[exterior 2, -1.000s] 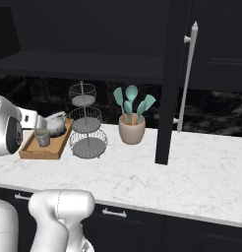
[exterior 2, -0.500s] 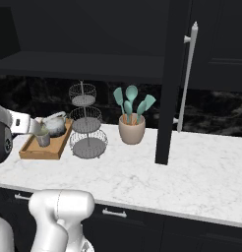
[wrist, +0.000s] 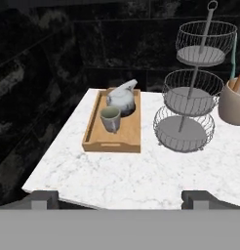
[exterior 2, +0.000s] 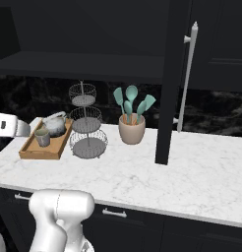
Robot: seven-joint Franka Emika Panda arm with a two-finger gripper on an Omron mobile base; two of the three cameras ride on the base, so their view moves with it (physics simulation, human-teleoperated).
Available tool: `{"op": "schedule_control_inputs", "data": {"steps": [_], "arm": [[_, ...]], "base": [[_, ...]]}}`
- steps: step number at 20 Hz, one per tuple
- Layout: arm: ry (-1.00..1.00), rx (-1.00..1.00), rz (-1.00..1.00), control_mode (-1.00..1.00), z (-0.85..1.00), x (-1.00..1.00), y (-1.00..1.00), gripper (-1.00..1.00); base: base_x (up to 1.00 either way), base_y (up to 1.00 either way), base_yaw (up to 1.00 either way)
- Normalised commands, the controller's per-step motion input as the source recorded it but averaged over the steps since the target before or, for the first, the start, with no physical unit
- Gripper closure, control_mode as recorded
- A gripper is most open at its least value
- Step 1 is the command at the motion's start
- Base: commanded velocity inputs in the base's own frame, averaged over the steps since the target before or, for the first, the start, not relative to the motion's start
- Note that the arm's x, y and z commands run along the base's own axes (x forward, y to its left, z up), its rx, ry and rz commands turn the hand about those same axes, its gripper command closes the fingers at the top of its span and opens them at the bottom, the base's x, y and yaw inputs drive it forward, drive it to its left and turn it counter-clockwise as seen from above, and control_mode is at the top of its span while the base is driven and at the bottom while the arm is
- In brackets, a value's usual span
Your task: Pick the kettle from the counter and place it on the tray. Then pick the mug from the cabinet and place it on the tray. Then close the cabinet doors.
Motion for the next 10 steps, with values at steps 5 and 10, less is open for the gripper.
{"op": "schedule_control_inputs", "data": {"steps": [5, 10], "arm": [[0.00, 0.00, 0.00, -1.00, 0.22, -0.38, -0.06, -1.00], [-0.08, 0.00, 0.00, -1.00, 0.19, -0.36, -0.09, -1.00]], "base": [[0.00, 0.00, 0.00], [0.00, 0.00, 0.00]]}}
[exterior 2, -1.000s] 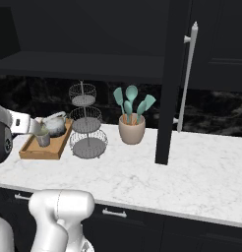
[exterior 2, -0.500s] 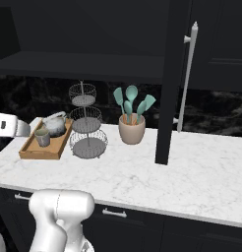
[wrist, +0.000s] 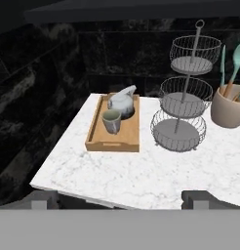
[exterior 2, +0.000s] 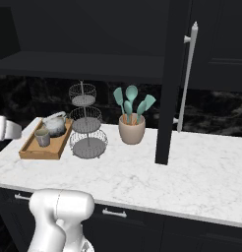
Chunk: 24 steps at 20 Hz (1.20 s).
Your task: Pick the kettle from the counter and place it on the tray. Then pick the mug from the cabinet and place it on the tray. Then close the cabinet doors.
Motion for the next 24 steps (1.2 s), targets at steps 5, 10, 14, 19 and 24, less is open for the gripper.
{"op": "schedule_control_inputs", "data": {"steps": [5, 10, 14, 19, 24], "arm": [[-0.27, 0.00, 0.05, -1.00, 0.20, -0.47, -0.01, -1.00], [-0.21, 0.09, 0.05, -1.00, 0.22, -0.48, 0.16, -1.00], [-0.33, 0.03, 0.25, -1.00, 0.25, -0.36, 0.26, -1.00], [-0.41, -0.08, 0.42, -1.00, 0.27, -0.21, 0.40, -1.00], [-0.59, -0.26, 0.46, -1.00, 0.25, -0.24, 0.45, -1.00]], "base": [[0.00, 0.00, 0.00], [0.00, 0.00, 0.00], [0.00, 0.00, 0.00], [0.00, 0.00, 0.00], [0.00, 0.00, 0.00]]}}
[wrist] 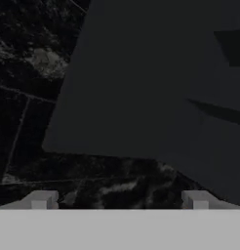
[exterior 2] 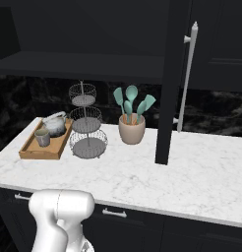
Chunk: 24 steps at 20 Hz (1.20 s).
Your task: Pick the kettle from the counter and place it on the tray. Then pick the mug from the cabinet and place it on the tray. Then close the cabinet doors.
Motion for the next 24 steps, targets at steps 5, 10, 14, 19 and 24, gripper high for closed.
{"op": "schedule_control_inputs", "data": {"steps": [5, 10, 14, 19, 24], "arm": [[-0.62, -0.33, 0.30, -1.00, 0.19, -0.27, 0.57, -1.00], [-0.48, -0.34, 0.01, -1.00, 0.17, -0.14, 0.61, -1.00], [-0.42, -0.33, 0.00, -1.00, 0.24, -0.18, 0.41, -1.00], [-0.35, -0.29, 0.00, -1.00, 0.28, -0.11, 0.38, -1.00], [-0.11, -0.23, -0.02, -1.00, 0.12, -0.10, 0.38, -1.00]], "base": [[0.00, 0.00, 0.00], [0.00, 0.00, 0.00], [0.00, 0.00, 0.00], [0.00, 0.00, 0.00], [0.00, 0.00, 0.00]]}}
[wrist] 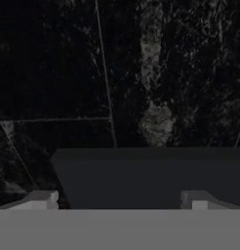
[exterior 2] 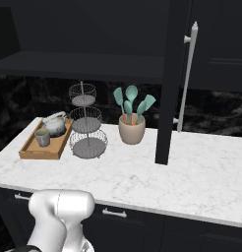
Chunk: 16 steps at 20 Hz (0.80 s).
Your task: Pick the kettle from the counter and place it on the tray. Then pick the mug from the cabinet and place it on the tray. Then close the cabinet doors.
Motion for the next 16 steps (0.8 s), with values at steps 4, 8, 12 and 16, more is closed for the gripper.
{"op": "schedule_control_inputs", "data": {"steps": [4, 8, 12, 16], "arm": [[-0.02, -0.13, -0.13, -1.00, -0.05, -0.11, 0.51, -1.00], [0.00, -0.01, -0.15, -1.00, -0.16, -0.03, 0.39, -1.00], [0.03, 0.00, -0.11, -1.00, -0.13, 0.03, 0.33, -1.00], [0.11, 0.00, -0.01, -1.00, -0.13, 0.19, 0.20, -1.00]], "base": [[0.00, 0.00, 0.00], [0.00, 0.00, 0.00], [0.00, 0.00, 0.00], [0.00, 0.00, 0.00]]}}
